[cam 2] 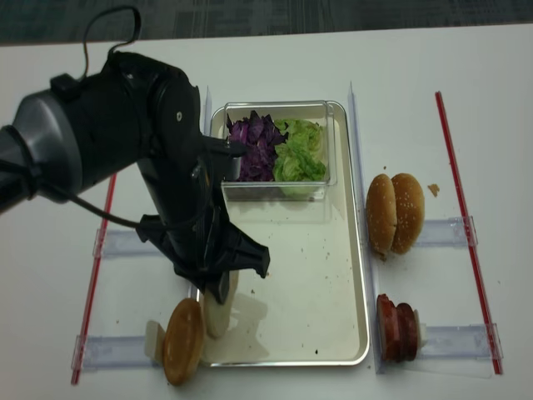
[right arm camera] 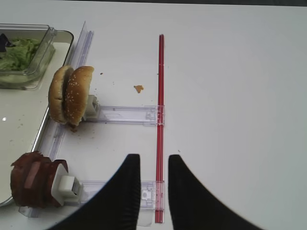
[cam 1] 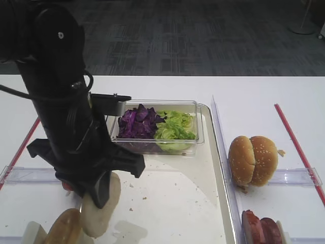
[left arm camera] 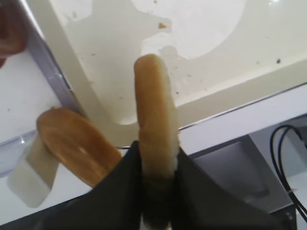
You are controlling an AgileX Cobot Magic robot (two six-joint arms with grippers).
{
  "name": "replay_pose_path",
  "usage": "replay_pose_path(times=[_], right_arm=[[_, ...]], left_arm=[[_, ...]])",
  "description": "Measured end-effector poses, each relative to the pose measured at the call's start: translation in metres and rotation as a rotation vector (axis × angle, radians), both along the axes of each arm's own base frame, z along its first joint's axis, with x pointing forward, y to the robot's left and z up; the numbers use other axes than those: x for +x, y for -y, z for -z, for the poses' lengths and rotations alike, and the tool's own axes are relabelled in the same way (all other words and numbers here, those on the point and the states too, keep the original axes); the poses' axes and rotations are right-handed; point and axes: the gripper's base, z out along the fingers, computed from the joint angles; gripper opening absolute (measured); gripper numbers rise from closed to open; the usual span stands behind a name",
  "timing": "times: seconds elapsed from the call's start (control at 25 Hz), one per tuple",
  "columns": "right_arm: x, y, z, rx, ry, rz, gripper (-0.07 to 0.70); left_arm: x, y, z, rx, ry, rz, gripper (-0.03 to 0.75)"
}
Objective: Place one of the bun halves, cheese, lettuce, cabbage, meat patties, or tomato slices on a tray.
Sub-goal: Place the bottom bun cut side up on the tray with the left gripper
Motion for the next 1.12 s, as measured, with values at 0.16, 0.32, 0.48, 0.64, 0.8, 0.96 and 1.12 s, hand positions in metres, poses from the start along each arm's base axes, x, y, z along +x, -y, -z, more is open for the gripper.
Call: replay_pose_path(times=[0.16,0.32,0.48,0.64,0.8,0.96,1.12], right_arm=[[0.0,0.0,0.0,0.0,0.0,0.0,0.193],[0.0,0.0,0.0,0.0,0.0,0.0,0.193],[0.0,0.0,0.0,0.0,0.0,0.0,0.193],[0.0,0.0,0.0,0.0,0.0,0.0,0.193],[0.0,0.0,0.0,0.0,0.0,0.0,0.193],[0.0,0.0,0.0,0.0,0.0,0.0,0.193],[0.0,0.0,0.0,0.0,0.0,0.0,0.193]], left_arm=[[-0.001,0.006,-0.001,-0.081,-0.006,0.061,0.083],[-0.001,0.009,-0.002,-0.119,0.013,0.112,0.083],[-0.001,0.012,-0.002,-0.155,0.027,0.171,0.083],[0.003,0.011,-0.004,-0.232,0.024,0.204,0.083],[0.014,0.0,-0.009,-0.348,0.019,0.19,0.083],[0.023,-0.012,-0.013,-0.451,0.016,0.193,0.083],[0.03,-0.013,-0.009,-0.524,0.007,0.214,0.083]])
